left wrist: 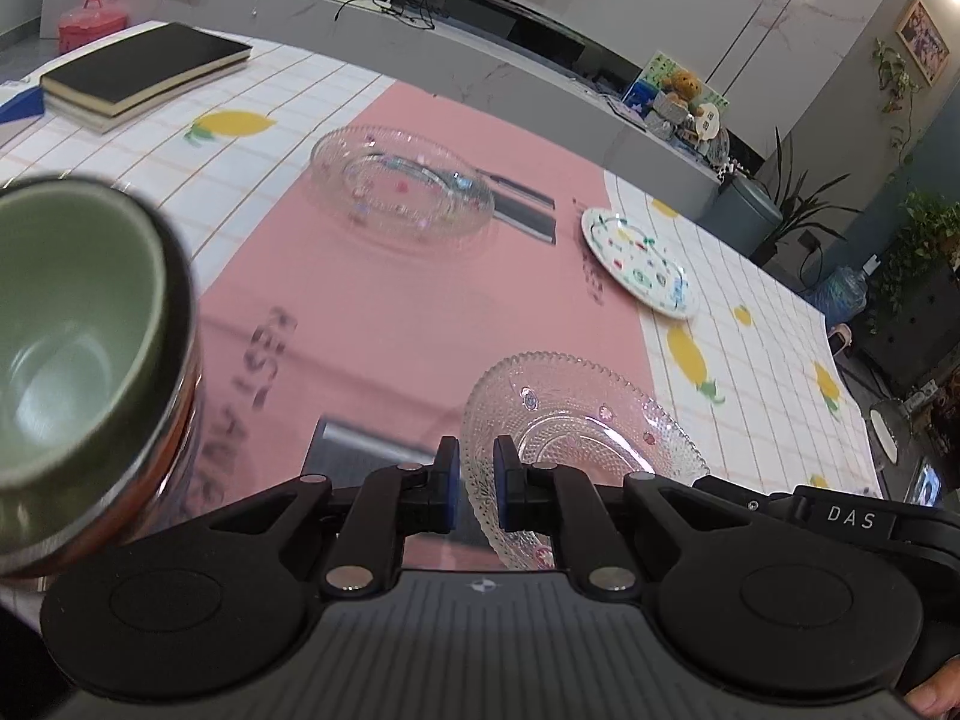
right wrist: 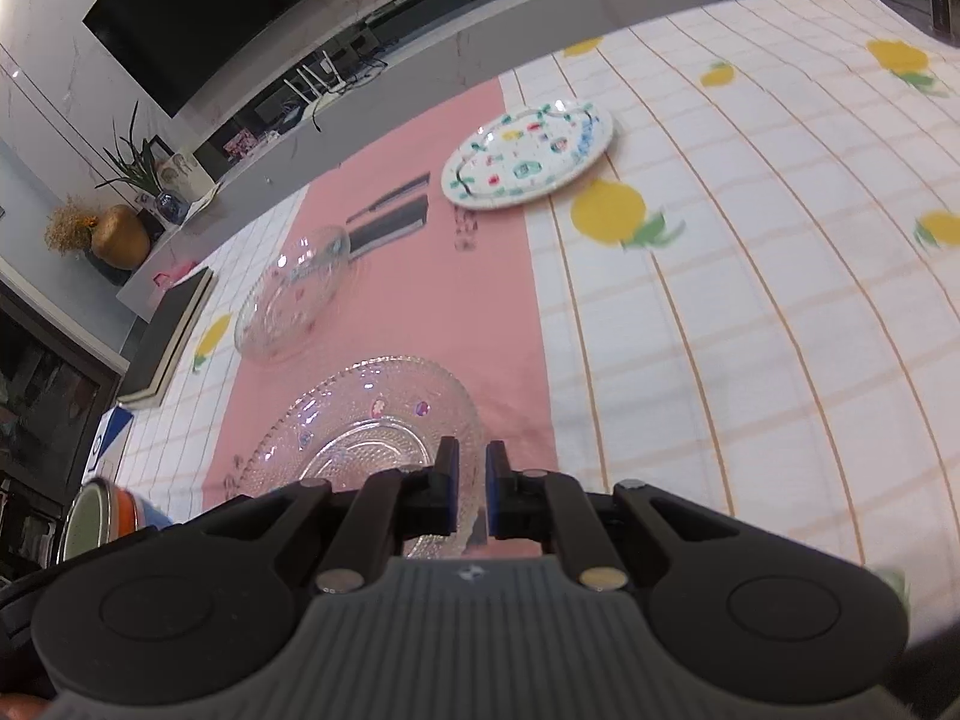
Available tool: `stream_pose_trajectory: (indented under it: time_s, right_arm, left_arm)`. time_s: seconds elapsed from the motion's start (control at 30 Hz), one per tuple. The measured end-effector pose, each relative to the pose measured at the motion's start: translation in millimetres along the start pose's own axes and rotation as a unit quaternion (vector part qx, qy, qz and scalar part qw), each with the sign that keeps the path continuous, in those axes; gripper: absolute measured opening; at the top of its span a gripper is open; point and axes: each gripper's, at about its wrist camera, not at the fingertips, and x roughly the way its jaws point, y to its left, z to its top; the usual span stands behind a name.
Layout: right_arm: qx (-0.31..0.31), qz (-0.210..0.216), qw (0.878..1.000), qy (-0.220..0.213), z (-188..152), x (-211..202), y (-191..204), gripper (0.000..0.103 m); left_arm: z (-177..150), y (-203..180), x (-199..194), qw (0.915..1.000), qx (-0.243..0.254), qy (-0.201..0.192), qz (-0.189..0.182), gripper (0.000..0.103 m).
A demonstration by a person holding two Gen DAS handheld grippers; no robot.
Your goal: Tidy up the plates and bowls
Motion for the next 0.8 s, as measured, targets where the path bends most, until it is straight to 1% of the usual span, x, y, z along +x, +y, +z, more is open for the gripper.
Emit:
stream_pose_trajectory:
  time_s: [0.27, 0.43, 0.63, 0.8]
  right_arm:
    - [0.003, 0.003, 1.000, 0.008, -21.9, 4.6, -10.1, 0.007]
    - [-0.020, -0.006, 1.000, 0.008, -24.2, 11.5, -3.3, 0.007]
    - [-0.010, 0.004, 1.000, 0.009, -24.7, 12.9, -7.3, 0.007]
    - [-0.030, -0.002, 1.000, 0.003, -27.7, 12.1, -3.0, 0.007]
  left_arm:
    - [-17.3, 5.8, 3.3, 0.9999, 0.006, 0.008, 0.009, 0.012]
    - [-20.7, 10.3, 9.8, 0.9997, 0.007, 0.014, 0.018, 0.012]
    - [-22.4, 11.6, 10.4, 0.9997, 0.008, 0.011, 0.021, 0.013]
    - [-23.3, 10.5, 10.2, 0.9996, 0.013, 0.012, 0.024, 0.013]
